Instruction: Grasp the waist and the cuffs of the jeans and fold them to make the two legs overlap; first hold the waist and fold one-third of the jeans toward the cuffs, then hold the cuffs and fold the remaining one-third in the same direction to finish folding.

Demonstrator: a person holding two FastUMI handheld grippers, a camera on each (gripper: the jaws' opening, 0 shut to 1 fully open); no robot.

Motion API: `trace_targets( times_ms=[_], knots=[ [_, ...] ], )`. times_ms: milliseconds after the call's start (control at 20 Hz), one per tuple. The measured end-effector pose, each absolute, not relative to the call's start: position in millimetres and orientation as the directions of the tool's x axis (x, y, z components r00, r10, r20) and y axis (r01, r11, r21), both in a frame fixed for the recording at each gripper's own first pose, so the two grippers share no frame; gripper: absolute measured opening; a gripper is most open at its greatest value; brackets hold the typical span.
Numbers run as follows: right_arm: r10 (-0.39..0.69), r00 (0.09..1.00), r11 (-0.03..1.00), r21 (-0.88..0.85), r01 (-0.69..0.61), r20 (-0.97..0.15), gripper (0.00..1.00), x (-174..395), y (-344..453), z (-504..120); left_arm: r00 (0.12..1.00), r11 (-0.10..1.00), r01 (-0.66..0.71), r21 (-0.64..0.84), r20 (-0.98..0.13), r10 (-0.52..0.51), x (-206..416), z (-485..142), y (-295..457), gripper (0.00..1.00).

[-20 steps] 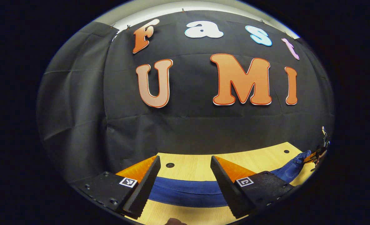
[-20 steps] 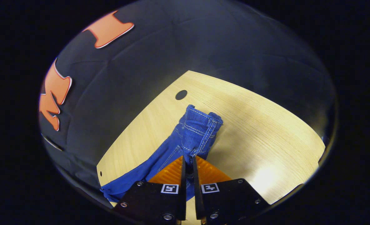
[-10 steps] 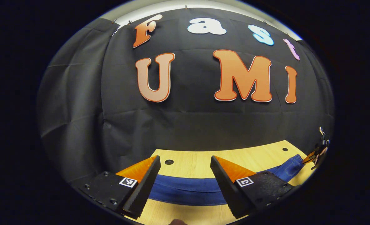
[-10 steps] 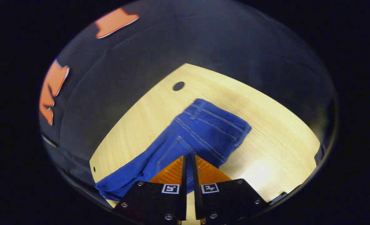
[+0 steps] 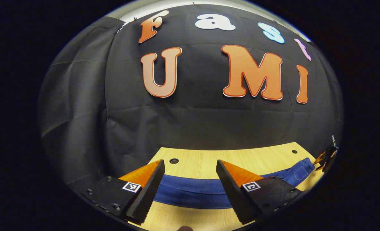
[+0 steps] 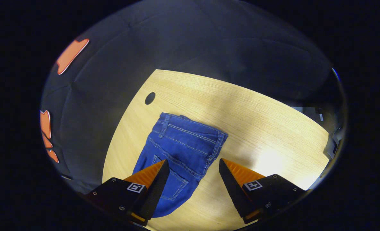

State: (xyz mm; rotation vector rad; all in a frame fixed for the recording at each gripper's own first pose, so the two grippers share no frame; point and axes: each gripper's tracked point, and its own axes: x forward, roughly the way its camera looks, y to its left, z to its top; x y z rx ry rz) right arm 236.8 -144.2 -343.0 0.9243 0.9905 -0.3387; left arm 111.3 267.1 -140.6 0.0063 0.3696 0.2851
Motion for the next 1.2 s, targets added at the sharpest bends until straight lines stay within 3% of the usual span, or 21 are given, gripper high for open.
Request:
trace_targets(
  times_ms=[450,500,600,700,750,800,850,900,1200],
  knots=[
    [0.150,0.518,0.546,0.507,0.667,-0.842,0.95,265,-148,-373,0.870,0.957,-0.278,0.083,-0.400,0.288,111,-152,261,1.00],
    [0.146,0.525,0.564,0.506,0.653,-0.839,1.00,263,-151,-375,0.867,0.956,-0.282,0.079,-0.405,0.289,110,-154,261,1.00],
    [0.126,0.528,0.586,0.493,0.643,-0.840,0.72,260,-154,-380,0.860,0.953,-0.293,0.076,-0.413,0.298,106,-157,263,0.99],
    [0.164,0.549,0.526,0.543,0.654,-0.820,0.45,266,-143,-380,0.855,0.950,-0.302,0.076,-0.420,0.305,103,-161,267,0.99],
    [0.191,0.557,0.494,0.570,0.657,-0.808,0.23,267,-139,-379,0.850,0.950,-0.305,0.073,-0.429,0.306,103,-163,268,0.99],
    [0.198,0.567,0.466,0.585,0.664,-0.800,0.23,266,-145,-377,0.848,0.949,-0.307,0.070,-0.432,0.306,102,-164,270,0.99],
    [0.198,0.595,0.442,0.613,0.655,-0.779,0.12,269,-147,-362,0.847,0.948,-0.310,0.071,-0.432,0.310,102,-165,272,0.99],
    [0.204,0.627,0.450,0.641,0.622,-0.752,0.07,270,-139,-353,0.847,0.947,-0.313,0.071,-0.431,0.312,102,-165,275,0.99],
    [0.171,0.711,0.551,0.665,0.505,-0.682,0.07,271,-123,-295,0.859,0.956,-0.291,0.047,-0.427,0.282,109,-166,273,0.99]
  ],
)
